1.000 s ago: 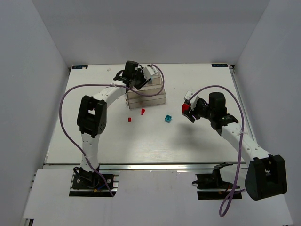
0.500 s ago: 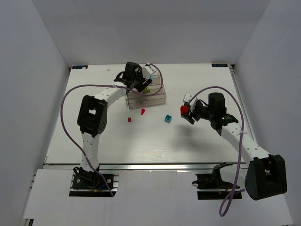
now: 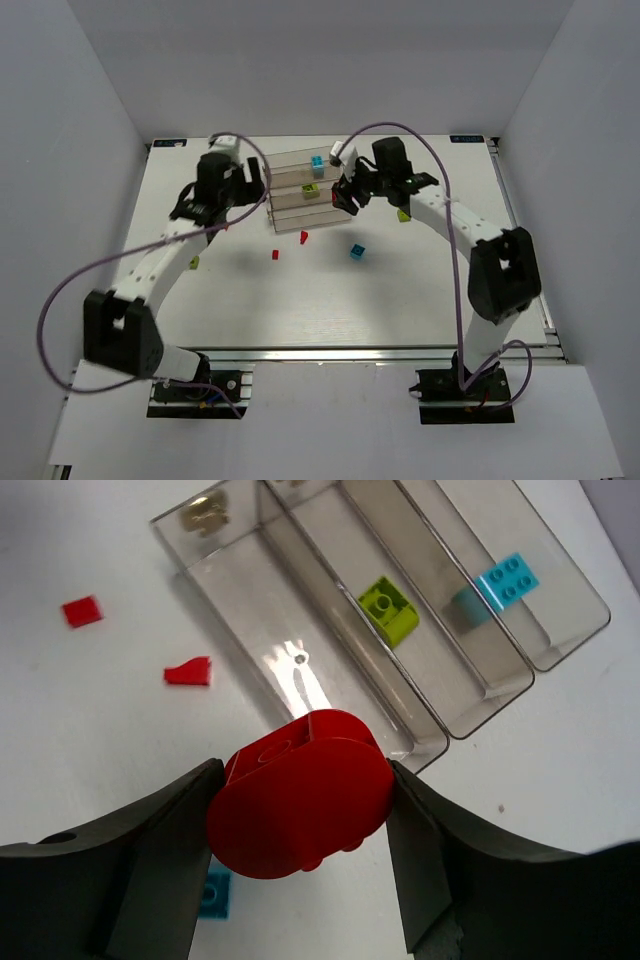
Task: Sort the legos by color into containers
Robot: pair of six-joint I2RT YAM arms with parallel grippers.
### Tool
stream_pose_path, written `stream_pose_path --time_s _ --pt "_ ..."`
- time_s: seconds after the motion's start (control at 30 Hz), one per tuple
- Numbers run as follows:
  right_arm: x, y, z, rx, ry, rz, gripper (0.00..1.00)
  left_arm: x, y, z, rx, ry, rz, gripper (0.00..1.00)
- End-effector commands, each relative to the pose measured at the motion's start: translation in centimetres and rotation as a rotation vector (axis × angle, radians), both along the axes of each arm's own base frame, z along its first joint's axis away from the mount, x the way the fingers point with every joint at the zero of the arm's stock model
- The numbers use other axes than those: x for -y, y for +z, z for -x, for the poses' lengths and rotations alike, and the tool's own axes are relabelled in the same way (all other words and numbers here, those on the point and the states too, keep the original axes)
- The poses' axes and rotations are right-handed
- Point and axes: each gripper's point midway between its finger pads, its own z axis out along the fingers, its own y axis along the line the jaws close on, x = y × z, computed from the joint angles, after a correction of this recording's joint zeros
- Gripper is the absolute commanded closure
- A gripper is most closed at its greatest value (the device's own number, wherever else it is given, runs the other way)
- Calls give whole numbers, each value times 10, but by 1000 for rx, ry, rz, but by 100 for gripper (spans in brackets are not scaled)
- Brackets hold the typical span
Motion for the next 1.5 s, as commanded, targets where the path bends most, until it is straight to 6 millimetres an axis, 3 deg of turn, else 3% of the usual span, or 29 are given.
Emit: stream_pose_path --time_s 0.0,0.07,0.13,0.2,0.37,0.53,0.73,0.83,1.07,1.13,1.23,1.27,1.3,1.33,1.37,1.4,1.43,1.47 --pt "-3 0 -31 -122 -247 -25 100 -25 1 38 41 181 185 8" --pt "-16 -17 -34 -236 -310 -32 100 -36 0 52 74 215 188 6" --pt "-24 -11 -42 -290 -398 -42 100 -55 7 65 125 284 164 3" --pt "-28 -30 -46 -390 -536 -46 100 -65 17 71 155 314 141 2" --pt "-34 -39 -65 -390 -704 -106 100 -68 13 75 150 323 125 2" --pt "-37 -54 -69 -397 -755 -74 100 -65 3 71 97 327 125 2" --pt "-40 -74 -63 -451 -743 -47 57 -61 -5 69 61 328 137 2" --pt "-40 -74 -65 -449 -732 -55 36 -56 -10 68 31 310 139 2" --pt "-44 -51 -67 -412 -694 -103 14 -46 -27 63 -53 275 133 2" --pt "-43 -46 -67 -414 -691 -114 14 -48 -30 60 -63 283 136 2" --pt "-42 -36 -63 -403 -678 -123 15 -51 -31 58 -67 295 139 2" --pt "-47 -26 -58 -391 -604 -138 23 -50 -34 58 -76 296 138 2" --pt "-45 2 -52 -344 -551 -168 30 -53 -40 56 -91 307 134 6" --pt "-40 -7 -36 -342 -503 -135 41 -56 -42 53 -100 315 137 12" --pt "-45 7 -27 -274 -381 -146 81 -55 -46 51 -111 312 135 29" --pt "-43 13 -14 -243 -300 -149 100 -59 -52 48 -133 323 129 43" --pt "-31 52 2 -156 -237 -197 100 -63 -59 39 -161 338 124 55" --pt "-29 36 28 -166 -142 -213 100 -65 -65 37 -190 348 117 65"
